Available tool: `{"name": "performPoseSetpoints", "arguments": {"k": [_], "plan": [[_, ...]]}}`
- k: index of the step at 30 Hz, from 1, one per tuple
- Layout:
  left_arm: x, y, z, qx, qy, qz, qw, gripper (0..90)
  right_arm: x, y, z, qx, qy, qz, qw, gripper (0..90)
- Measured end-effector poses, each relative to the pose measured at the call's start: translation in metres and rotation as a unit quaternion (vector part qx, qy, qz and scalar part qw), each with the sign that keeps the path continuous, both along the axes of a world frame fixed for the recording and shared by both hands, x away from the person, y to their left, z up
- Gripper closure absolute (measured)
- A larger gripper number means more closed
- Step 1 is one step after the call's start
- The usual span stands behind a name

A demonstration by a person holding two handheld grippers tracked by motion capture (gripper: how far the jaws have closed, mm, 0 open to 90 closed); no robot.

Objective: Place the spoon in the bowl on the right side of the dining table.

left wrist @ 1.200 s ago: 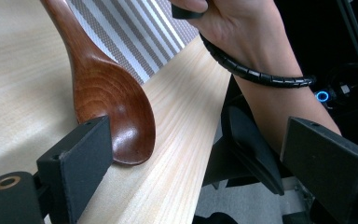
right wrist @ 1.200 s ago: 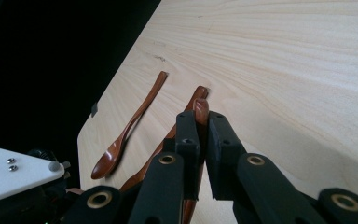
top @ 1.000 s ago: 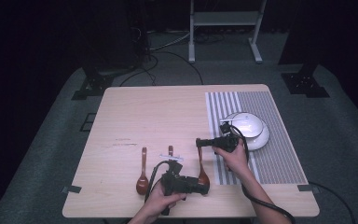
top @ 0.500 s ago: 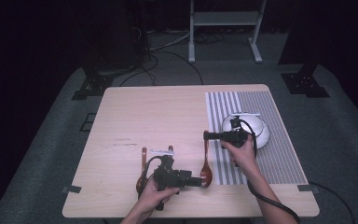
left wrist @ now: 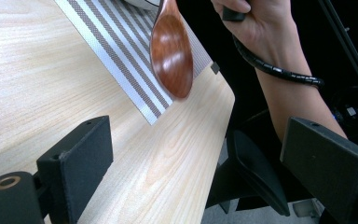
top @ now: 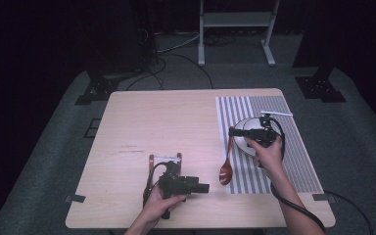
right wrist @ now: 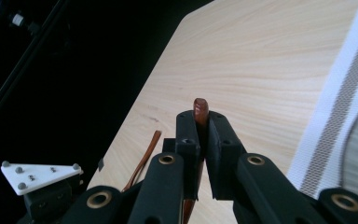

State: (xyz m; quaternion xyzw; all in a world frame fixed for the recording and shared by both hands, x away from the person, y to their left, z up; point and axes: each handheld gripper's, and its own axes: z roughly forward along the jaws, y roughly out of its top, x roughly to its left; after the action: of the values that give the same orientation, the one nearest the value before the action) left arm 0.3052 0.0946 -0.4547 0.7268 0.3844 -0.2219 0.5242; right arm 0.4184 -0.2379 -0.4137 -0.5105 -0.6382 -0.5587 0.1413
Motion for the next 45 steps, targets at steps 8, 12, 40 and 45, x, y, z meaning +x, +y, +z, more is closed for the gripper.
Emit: {"name": "performPoseSetpoints", "arguments": {"k": [8, 12, 40, 45], "plan": [[0.001, 0.002, 0.000, -0.001, 0.001, 0.003, 1.0000, 7.9, 0.005, -0.023, 0.008, 0.001, -0.002, -0.045, 0.9990, 83.8], [0.001, 0.002, 0.000, -0.004, 0.000, 0.003, 1.0000, 7.9, 0.007, -0.029, 0.013, 0.000, -0.008, -0.063, 0.9980, 83.8], [0.001, 0.002, 0.000, 0.003, -0.005, 0.005, 1.0000, 7.9, 0.014, -0.089, 0.041, 0.006, -0.015, -0.191, 0.9814, 83.7], [0.001, 0.003, 0.001, 0.002, -0.006, 0.006, 1.0000, 7.9, 0.015, -0.099, 0.043, 0.006, -0.014, -0.210, 0.9775, 83.7]]}}
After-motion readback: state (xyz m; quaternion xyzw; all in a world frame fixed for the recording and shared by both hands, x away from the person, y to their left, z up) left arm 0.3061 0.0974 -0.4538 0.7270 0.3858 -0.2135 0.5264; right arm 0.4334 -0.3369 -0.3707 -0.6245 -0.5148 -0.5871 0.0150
